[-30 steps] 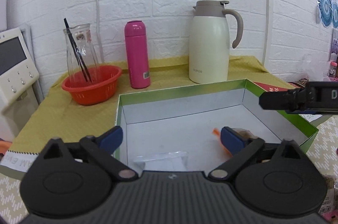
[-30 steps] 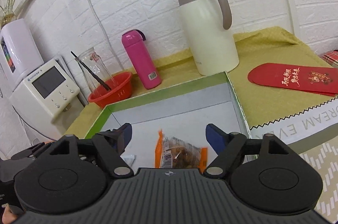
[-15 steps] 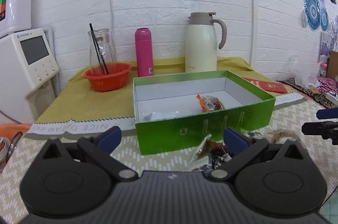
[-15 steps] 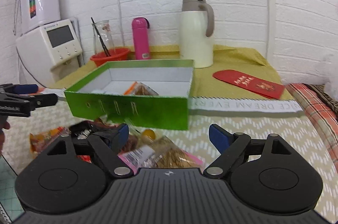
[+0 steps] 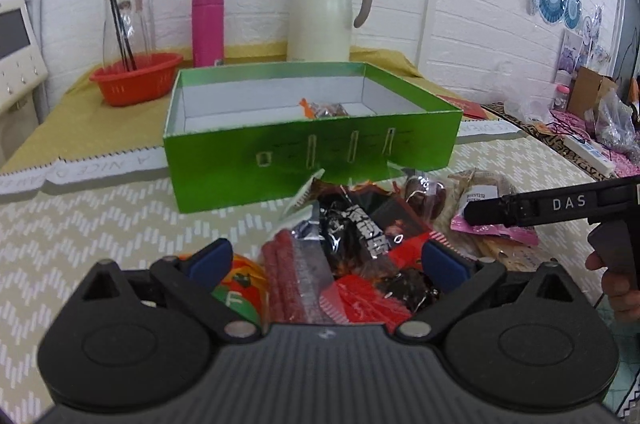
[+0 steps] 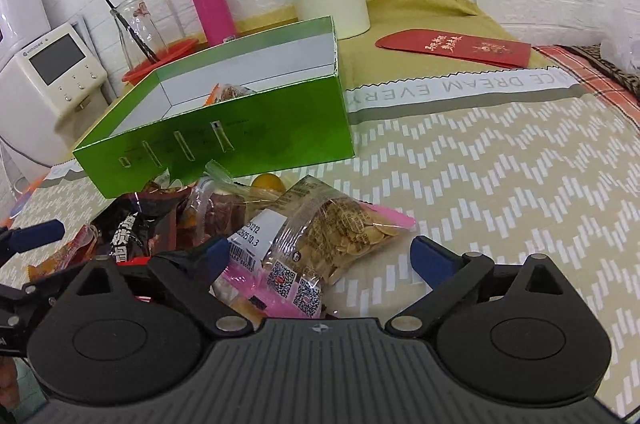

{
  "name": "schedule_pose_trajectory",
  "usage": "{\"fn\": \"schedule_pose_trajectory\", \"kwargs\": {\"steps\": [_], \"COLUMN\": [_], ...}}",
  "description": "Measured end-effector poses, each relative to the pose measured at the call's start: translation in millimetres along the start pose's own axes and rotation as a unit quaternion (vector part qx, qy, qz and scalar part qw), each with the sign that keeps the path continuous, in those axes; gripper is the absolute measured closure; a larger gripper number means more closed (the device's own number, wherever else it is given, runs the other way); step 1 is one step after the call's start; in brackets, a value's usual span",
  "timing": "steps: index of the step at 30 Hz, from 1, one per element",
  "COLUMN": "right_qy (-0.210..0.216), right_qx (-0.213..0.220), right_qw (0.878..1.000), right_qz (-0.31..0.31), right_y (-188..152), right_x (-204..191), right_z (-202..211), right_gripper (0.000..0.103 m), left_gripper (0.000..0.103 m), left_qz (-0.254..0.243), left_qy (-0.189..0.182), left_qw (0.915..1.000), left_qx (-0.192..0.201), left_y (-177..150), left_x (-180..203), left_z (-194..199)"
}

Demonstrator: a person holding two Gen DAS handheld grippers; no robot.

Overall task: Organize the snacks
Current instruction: 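Grasp the red sausage sticks with the left gripper while the right grasps the pink-tagged nut bag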

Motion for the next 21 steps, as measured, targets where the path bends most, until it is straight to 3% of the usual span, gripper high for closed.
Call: {"fn": "schedule_pose_trajectory", "kwargs": {"steps": [5, 6, 7, 11, 14, 16, 21], "right_qy": [-0.002, -0.001, -0.003, -0.002, 0.004, 0.011, 0.003], "right_qx": [-0.001, 0.0, 0.002, 0.011, 0.019, 0.021, 0.036], "right_qw": [0.999, 0.999, 0.998, 0.999, 0.999, 0.999, 0.999], "right_qz": [0.039, 0.048, 0.055, 0.053, 0.032, 0.023, 0.027], "right_y": [0, -1, 0, 0, 3, 3, 4], "right_x": [-8, -11, -13, -11, -7, -8, -11], "right_z": [-6, -6, -6, -5, -1, 0, 7], "right_gripper": [0.0, 0.0, 0.0, 0.0, 0.012, 0.026, 0.036], "left_gripper": [0.036, 0.046, 0.067, 0.076, 0.094, 0.095, 0.096], "left_qz": [0.05, 0.065, 0.072, 0.067, 0.036, 0.023, 0.031], "left_qy": [0.019, 0.021, 0.026, 0.04, 0.053, 0.053, 0.055], "left_qw": [0.9985, 0.9976, 0.9969, 0.9968, 0.998, 0.9983, 0.9979], "left_qx": [-0.011, -0.01, -0.012, -0.015, 0.002, 0.005, 0.015], "left_y": [-2, -1, 0, 1, 4, 5, 5], "left_x": [-15, -20, -23, -28, -24, -21, -24], "left_z": [1, 3, 3, 6, 11, 12, 20]}}
Point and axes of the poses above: each gripper's, at about its wrist camera, not at the fingertips, and z roughly against the way its jaws point, x to its right, y to its top, the point moved 6 cm from there along -z, roughly the way its jaws point, and after that the axes turned 15 degrees about x, right-handed, at the moved point
